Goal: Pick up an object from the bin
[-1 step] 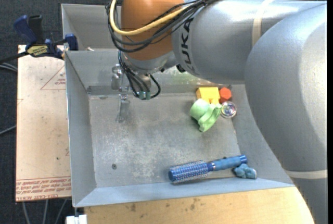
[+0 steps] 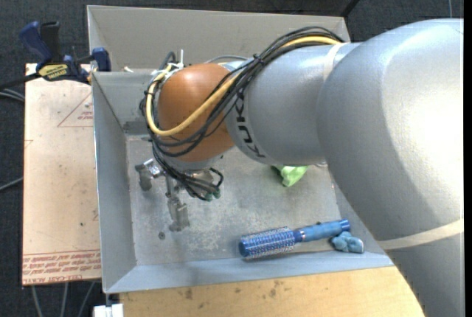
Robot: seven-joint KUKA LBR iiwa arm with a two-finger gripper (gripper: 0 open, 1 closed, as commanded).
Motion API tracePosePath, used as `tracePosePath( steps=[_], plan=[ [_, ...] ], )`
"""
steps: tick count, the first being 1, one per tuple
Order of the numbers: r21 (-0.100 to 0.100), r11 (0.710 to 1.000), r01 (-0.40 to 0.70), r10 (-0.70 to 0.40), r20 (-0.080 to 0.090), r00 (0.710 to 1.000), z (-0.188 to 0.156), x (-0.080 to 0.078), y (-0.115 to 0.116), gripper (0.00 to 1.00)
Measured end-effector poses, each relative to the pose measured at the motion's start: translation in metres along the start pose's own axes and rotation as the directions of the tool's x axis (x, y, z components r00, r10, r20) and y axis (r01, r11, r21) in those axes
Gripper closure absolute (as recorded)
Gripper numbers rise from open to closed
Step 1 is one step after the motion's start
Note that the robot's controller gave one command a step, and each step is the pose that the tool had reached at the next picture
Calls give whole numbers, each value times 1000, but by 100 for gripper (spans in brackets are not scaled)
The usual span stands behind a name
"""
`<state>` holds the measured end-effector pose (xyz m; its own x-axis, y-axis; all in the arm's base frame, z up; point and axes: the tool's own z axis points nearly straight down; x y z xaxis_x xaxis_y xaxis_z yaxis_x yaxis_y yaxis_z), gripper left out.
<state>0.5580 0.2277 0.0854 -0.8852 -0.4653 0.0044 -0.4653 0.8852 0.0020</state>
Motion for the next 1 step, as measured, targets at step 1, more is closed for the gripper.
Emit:
tracePosePath(
  steps=[1],
  plan=[
    [10, 937, 350, -350, 10, 937, -77, -11, -103, 0]
  ],
)
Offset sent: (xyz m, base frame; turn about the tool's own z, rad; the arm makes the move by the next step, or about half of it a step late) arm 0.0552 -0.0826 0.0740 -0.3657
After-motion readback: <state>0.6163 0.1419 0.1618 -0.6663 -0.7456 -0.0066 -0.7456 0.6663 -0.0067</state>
